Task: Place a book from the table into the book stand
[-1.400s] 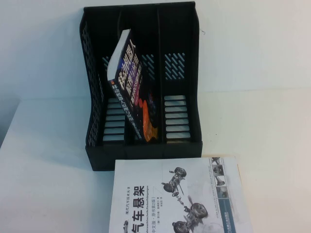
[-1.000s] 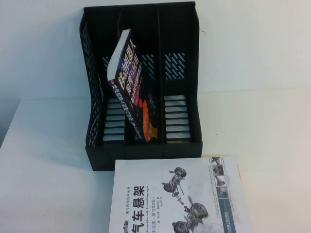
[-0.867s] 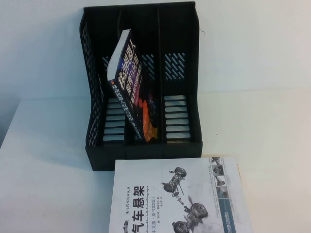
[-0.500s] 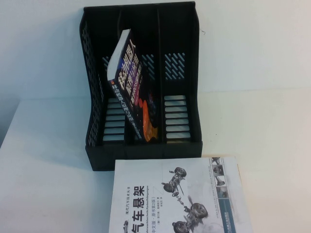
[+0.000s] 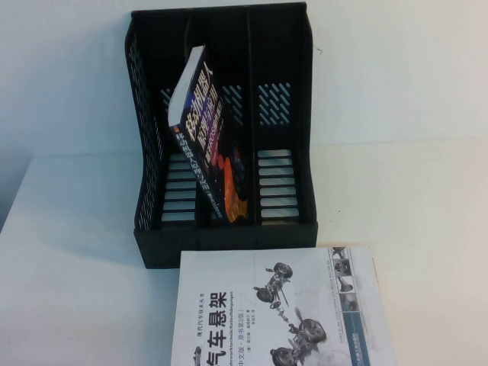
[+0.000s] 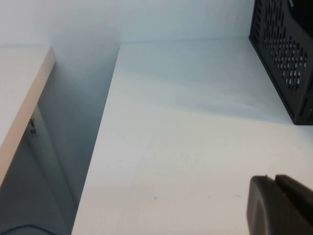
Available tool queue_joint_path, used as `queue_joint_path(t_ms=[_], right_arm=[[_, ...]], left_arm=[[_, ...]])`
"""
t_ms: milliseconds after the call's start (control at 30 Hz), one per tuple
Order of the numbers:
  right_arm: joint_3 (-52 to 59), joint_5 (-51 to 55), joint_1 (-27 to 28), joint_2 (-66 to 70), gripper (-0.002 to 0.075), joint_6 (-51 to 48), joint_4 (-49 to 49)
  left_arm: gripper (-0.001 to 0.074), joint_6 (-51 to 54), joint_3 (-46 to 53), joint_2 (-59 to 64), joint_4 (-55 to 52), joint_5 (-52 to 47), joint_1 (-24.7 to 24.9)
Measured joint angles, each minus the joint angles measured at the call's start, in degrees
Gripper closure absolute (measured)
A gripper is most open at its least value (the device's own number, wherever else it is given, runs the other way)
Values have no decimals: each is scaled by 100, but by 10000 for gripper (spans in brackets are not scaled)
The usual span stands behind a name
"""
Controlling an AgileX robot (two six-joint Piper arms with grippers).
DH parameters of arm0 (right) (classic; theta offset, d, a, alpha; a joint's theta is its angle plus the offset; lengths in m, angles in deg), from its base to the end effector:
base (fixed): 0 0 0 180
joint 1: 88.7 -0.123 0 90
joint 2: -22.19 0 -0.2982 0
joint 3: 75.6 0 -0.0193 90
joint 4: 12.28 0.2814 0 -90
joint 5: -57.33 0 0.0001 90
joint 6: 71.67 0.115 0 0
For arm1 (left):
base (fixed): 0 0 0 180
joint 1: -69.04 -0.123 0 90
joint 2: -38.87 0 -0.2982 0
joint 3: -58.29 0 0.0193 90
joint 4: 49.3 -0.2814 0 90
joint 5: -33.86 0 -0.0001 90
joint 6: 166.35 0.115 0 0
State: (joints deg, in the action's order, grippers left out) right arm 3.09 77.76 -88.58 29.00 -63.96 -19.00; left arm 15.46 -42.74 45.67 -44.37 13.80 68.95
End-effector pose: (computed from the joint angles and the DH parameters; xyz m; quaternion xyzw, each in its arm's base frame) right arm 0.0934 -0.0049 0.1683 0.0230 0.7972 -0.0095 0.6032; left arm 0.0937 -0.0033 0.1670 -0.0114 0.7973 -0.0261 0.6030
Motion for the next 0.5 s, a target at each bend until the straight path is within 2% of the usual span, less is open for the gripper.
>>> queue_joint_path(t_ms=[500], right_arm=[[30, -271, 0, 0, 728, 0, 3]], left_arm=[[738, 0, 0, 0, -20, 190, 0]])
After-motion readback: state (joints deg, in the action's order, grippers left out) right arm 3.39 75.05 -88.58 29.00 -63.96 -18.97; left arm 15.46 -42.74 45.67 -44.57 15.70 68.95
